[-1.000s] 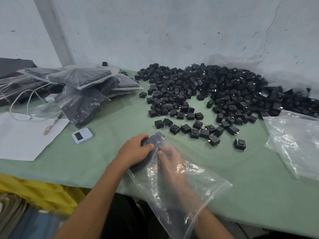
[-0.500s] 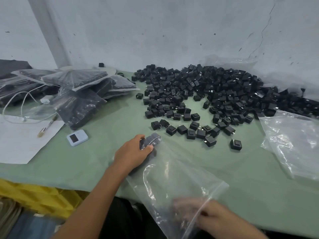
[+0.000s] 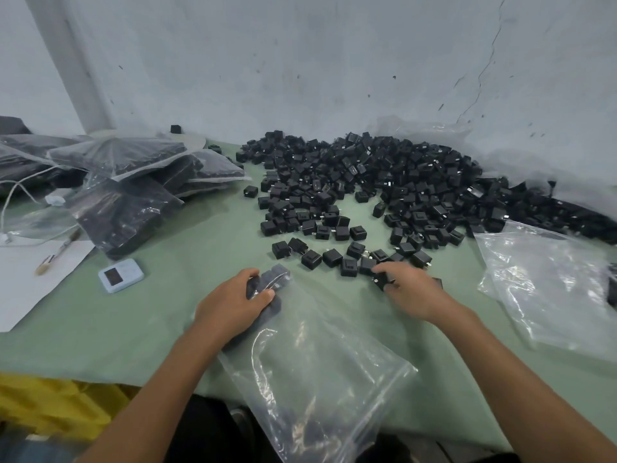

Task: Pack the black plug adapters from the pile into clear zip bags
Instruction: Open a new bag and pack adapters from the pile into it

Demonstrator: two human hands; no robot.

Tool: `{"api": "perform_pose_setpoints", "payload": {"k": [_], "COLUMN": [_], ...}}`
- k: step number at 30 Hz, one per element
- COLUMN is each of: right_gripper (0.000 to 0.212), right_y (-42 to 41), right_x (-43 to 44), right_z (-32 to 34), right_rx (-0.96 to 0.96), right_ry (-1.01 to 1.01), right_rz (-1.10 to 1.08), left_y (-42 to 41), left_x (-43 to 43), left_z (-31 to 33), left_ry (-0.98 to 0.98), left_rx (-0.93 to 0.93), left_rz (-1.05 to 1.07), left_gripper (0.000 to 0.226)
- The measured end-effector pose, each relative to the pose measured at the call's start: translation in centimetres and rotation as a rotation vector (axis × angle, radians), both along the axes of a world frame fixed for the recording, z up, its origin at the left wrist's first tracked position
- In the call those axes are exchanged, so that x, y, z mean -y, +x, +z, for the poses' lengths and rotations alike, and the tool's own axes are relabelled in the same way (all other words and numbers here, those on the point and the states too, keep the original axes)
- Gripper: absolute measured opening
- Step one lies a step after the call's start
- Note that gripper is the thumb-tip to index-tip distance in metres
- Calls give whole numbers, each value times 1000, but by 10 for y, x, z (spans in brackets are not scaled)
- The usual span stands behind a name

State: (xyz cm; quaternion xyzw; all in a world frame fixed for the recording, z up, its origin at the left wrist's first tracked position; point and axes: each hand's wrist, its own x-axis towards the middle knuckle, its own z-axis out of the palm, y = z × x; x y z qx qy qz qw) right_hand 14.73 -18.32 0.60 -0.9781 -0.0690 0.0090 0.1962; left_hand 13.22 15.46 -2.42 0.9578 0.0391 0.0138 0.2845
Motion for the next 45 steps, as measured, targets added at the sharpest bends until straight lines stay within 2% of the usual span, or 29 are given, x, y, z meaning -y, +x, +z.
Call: {"api": "perform_pose_setpoints", "payload": {"k": [1, 3, 6, 7, 10, 12, 14, 16, 19, 20, 22, 24, 25, 27, 33, 36, 40, 44, 45], "right_gripper": [48, 50, 31, 23, 11, 19, 23, 29, 49, 46, 42, 40, 39, 39, 35, 32, 20, 28, 33], "right_y": [7, 13, 7, 1, -37, -82, -138, -188, -223, -227, -225, -215, -206, -180, -113, -93, -83, -78, -77], "right_x": [1, 4, 8, 9, 14, 28, 44, 46, 14, -4, -34, -66, -77, -100, -155, -172, -190, -196, -195], "right_z": [-8, -16, -17, -13, 2, 11, 10, -1, -21, -24, -32, -33, -34, -30, -20, -18, -21, -31, -34], "right_rx": [-45, -60, -19, -26, -44, -49, -156, -401, -683, -723, -721, -753, -707, -606, -498, -351, -100, 91, 122], "right_ry": [-80, -130, -43, 78, 675, 999, 1230, 1305, 1142, 1150, 1266, 1600, 1701, 1771, 1723, 1495, 1342, 821, 757], "right_rz": [35, 23, -75, -116, -221, -265, -237, -135, -10, 18, 43, -146, -229, -275, -338, -278, -353, -311, -306], "left_y": [0, 0, 0, 0, -1, -2, -2, -2, -2, -2, -2, -3, -2, -2, 0, 1, 1, 1, 2], "left_x": [0, 0, -1, -1, 1, 2, 1, 2, 1, 1, 1, 1, 1, 0, 0, 0, 0, -1, -1], "left_z": [0, 0, -1, 0, 1, 1, 2, 2, 3, 3, 3, 3, 3, 3, 2, 0, -1, -3, -3], "left_ry": [1, -1, 2, 3, 0, -7, -14, -14, -6, -6, -9, -12, -13, -15, -5, -5, 1, -3, -1], "left_rx": [1, 5, 8, 6, 2, 3, 7, 6, -1, -2, -3, -8, -9, -7, 0, 4, 6, 10, 8], "left_rz": [0, 0, -7, -8, -10, -14, -16, -16, -18, -19, -22, -22, -23, -25, -26, -24, -19, -18, -17], "left_gripper": [57, 56, 56, 56, 57, 57, 57, 57, 57, 56, 56, 56, 56, 56, 55, 56, 56, 56, 56]}}
